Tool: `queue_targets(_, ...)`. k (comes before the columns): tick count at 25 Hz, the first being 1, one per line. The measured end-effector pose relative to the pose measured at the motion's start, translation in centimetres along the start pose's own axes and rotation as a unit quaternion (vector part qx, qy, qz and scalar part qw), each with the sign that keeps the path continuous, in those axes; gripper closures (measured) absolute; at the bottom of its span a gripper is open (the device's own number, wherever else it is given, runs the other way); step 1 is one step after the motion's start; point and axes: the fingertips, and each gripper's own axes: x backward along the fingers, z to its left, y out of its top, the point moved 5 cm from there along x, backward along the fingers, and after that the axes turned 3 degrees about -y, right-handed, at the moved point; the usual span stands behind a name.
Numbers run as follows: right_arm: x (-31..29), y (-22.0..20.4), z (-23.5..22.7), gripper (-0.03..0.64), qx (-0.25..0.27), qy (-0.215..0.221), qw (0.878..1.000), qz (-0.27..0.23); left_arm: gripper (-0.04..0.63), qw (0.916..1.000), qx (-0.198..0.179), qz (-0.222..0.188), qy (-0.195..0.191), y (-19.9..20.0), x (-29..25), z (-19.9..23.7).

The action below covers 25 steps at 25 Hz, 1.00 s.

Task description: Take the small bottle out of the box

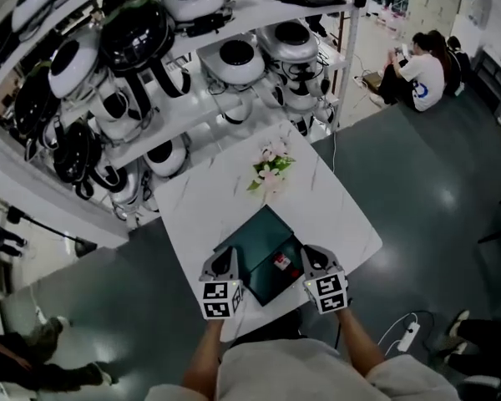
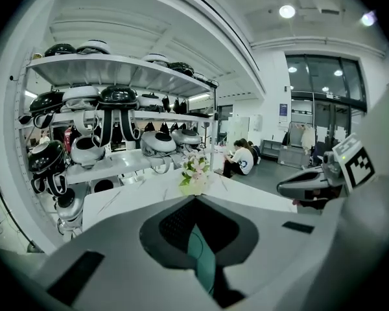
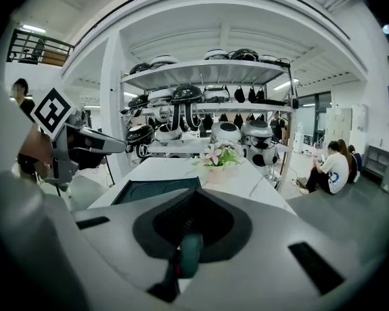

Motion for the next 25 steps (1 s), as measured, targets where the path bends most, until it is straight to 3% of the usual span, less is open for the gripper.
queue_targets(10,-2.1,-2.6,2.6,0.595,-0.026,-0.037,0.998,0.045,0.577,0.9984,0.008,0.023,-0.051,-2.6,-2.2,2.7)
queue_targets(20,-2.8,-6.9,5.8,0.595,-0.039,-0.046,0.992,0.108,0.577,0.9951,0.025,0.046,-0.084,-6.1,-3.0,3.7)
queue_targets(25,-3.2,-9.0,7.3,0.595,-0.002,-0.039,0.989,0.141,0.577,0.9942,0.032,0.055,-0.087,-7.6,-2.8,4.1)
